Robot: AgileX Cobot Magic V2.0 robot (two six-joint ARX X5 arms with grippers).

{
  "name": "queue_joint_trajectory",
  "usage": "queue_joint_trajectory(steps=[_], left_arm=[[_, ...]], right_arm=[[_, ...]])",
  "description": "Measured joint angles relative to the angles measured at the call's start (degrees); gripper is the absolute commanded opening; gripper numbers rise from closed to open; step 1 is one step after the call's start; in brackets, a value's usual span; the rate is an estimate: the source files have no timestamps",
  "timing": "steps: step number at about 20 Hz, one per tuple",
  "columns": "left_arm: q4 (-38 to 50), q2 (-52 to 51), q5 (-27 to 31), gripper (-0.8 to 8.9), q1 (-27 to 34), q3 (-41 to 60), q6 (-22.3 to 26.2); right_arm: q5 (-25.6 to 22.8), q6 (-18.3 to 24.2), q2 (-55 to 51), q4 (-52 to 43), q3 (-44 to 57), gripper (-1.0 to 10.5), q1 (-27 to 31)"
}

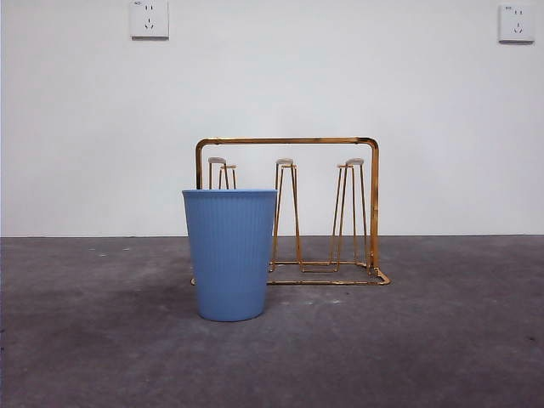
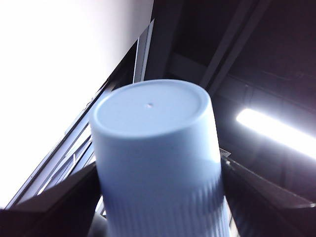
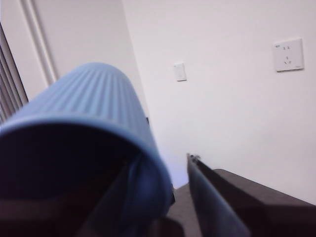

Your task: Pick up cup 1,put cup 1 in the cup rack,pick up cup 2,put cup 2 in the cup rack

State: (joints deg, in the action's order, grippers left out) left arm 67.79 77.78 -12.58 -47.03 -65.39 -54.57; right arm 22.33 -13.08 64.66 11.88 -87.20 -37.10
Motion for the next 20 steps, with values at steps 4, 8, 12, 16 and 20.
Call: queue_joint_trajectory(steps=[4,8,12,16,20], left_arm=[[-0.02,0.00,-0.55,-0.08,0.33,-0.02,0.13],[-0.26,0.00,-1.81,-0.08,1.16,0.00,0.17],[-6.27,-0.09,-3.63,-0.08,1.55,-0.02,2.80],[-20.70,-0.28,-3.54,-0.08,0.83,-0.02,9.77],[-35.74,-0.28,2.84,-0.08,-2.03,-0.02,19.23]], right_arm=[[-3.45,2.60,-3.80,5.07,0.00,2.3,0.00],[-9.11,6.03,-8.22,13.25,0.00,2.3,0.00],[-16.92,9.53,-12.52,24.02,0.00,2.2,0.00],[-22.69,12.15,-16.04,33.14,0.00,2.2,0.00],[-26.03,13.81,-18.86,38.45,0.00,2.2,0.00]])
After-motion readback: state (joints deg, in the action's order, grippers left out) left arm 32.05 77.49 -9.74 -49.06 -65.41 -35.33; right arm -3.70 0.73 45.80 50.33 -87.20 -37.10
